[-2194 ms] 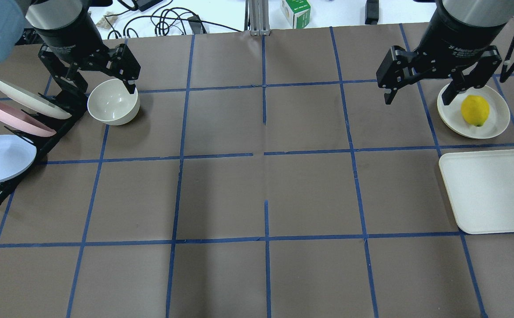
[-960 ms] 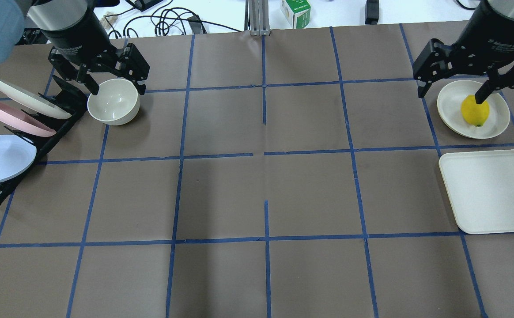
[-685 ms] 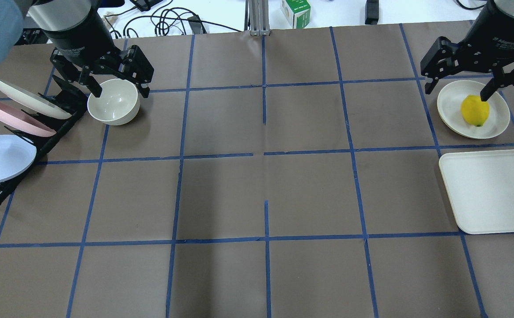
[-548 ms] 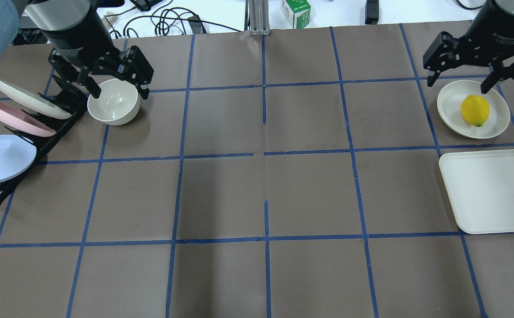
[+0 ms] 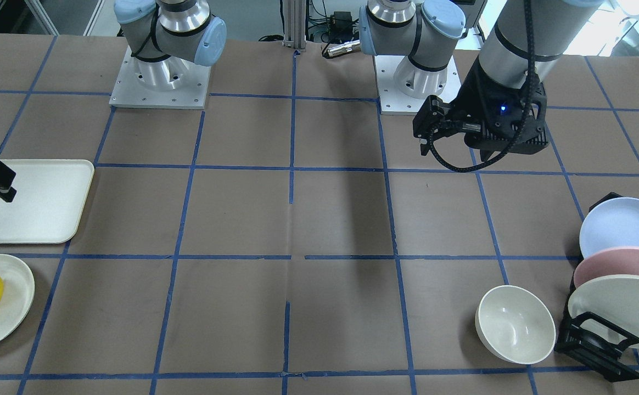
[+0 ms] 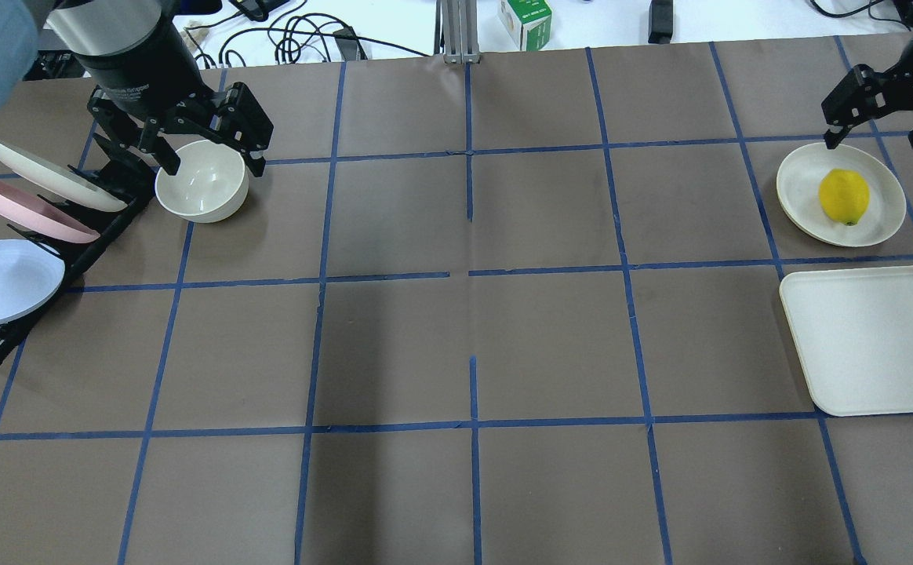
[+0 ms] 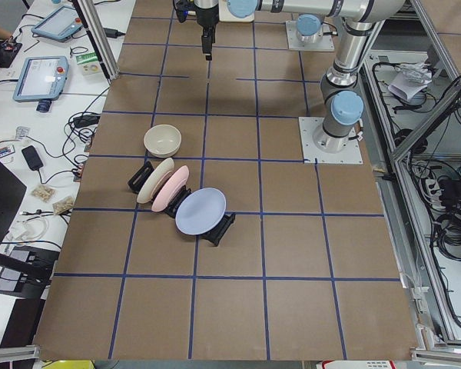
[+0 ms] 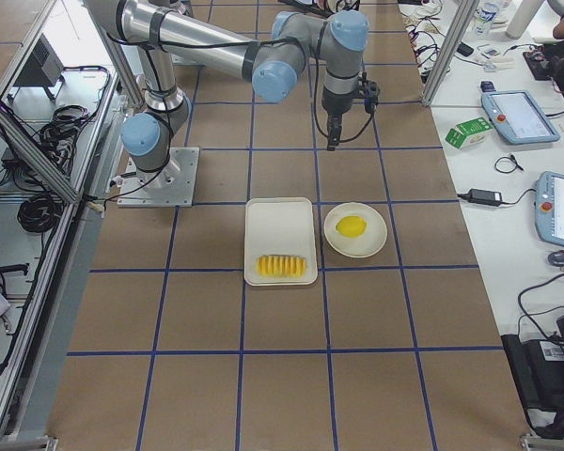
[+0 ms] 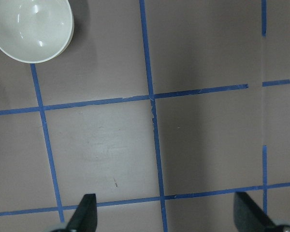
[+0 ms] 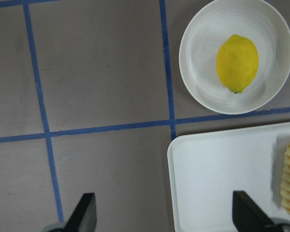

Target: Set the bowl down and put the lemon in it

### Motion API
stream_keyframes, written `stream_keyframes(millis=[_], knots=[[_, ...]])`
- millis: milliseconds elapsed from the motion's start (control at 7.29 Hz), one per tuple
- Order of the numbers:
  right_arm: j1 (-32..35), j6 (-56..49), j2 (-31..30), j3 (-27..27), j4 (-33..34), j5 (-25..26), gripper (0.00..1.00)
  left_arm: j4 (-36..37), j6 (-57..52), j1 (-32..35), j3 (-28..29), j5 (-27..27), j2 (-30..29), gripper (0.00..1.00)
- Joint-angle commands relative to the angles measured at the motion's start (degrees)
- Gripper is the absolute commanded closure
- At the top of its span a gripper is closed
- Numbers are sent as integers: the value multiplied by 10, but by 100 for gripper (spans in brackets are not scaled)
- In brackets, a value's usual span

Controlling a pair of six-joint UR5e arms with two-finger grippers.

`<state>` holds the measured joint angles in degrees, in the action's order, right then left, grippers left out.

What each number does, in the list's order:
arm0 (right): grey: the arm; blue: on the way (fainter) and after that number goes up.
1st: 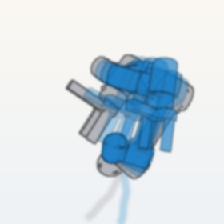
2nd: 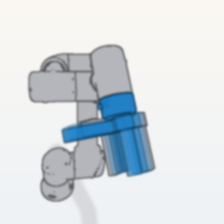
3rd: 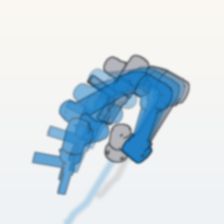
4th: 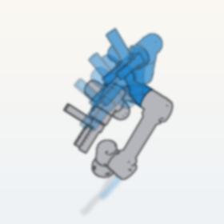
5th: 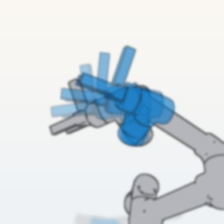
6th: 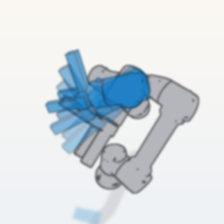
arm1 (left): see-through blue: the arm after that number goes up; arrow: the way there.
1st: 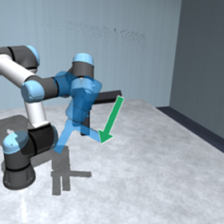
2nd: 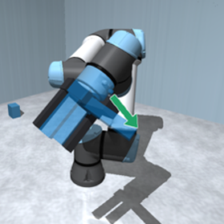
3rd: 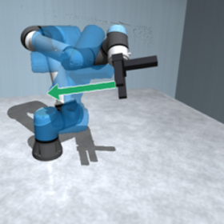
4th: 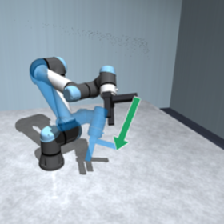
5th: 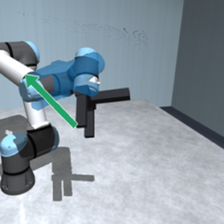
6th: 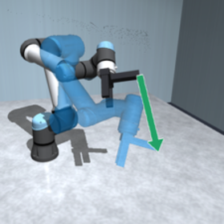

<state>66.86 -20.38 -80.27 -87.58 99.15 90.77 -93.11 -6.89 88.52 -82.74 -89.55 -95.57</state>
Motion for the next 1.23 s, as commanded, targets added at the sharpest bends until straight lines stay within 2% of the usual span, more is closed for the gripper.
stream_keyframes(millis=[0,137,411,823,1097], knots=[[-14,-74,42,0,91,4,0,62,-51,-55,6,1,-54,0],[-16,-76,67,0,117,3,0,91,-105,-94,7,1,-83,0],[-51,-77,107,-2,141,-5,0,163,-130,-141,7,-9,-149,0],[-62,-70,165,1,146,-5,0,219,-130,-175,7,-11,-211,0],[-63,-69,199,3,184,4,0,235,-130,-176,7,-12,-233,0]])
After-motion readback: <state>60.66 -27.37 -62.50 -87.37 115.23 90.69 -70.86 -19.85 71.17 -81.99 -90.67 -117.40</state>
